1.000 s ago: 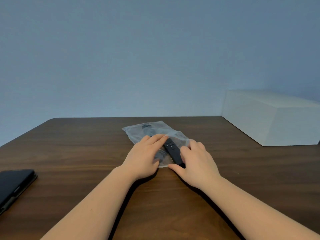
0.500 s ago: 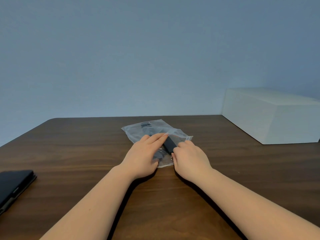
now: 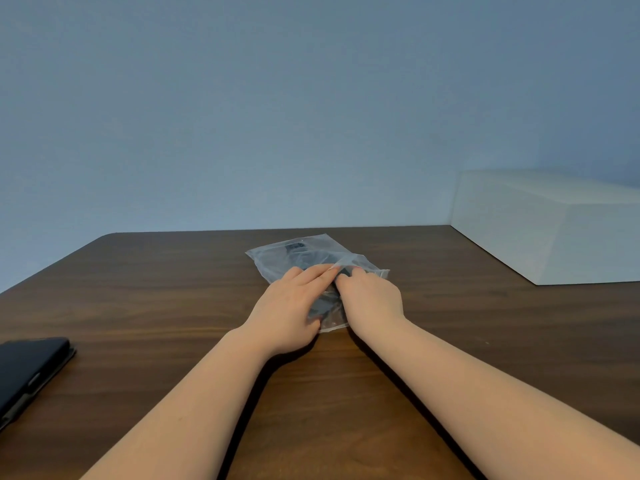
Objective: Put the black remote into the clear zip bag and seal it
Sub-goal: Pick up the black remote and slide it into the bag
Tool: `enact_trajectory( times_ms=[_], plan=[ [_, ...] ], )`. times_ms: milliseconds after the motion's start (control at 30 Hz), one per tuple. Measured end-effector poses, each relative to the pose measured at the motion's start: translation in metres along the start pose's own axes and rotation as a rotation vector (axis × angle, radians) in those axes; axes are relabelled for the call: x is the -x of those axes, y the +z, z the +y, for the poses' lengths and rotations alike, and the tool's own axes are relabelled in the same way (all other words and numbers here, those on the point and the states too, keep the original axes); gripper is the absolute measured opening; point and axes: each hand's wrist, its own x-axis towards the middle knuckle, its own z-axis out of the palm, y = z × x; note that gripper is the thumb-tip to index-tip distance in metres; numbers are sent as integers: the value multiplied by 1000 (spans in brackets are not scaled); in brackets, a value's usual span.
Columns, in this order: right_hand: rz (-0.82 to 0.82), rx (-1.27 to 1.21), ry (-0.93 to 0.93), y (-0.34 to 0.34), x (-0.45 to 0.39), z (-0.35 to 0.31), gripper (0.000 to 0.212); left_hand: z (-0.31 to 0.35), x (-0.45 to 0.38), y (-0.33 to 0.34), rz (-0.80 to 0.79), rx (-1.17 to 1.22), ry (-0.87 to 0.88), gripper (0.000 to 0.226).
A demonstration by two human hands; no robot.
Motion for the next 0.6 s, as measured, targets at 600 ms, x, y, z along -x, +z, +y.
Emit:
enact_trajectory(
  times_ms=[600],
  plan=[
    [-95,-28,29,1,0,12,20,0,3,-11,-26,-24,-69,34]
  ],
)
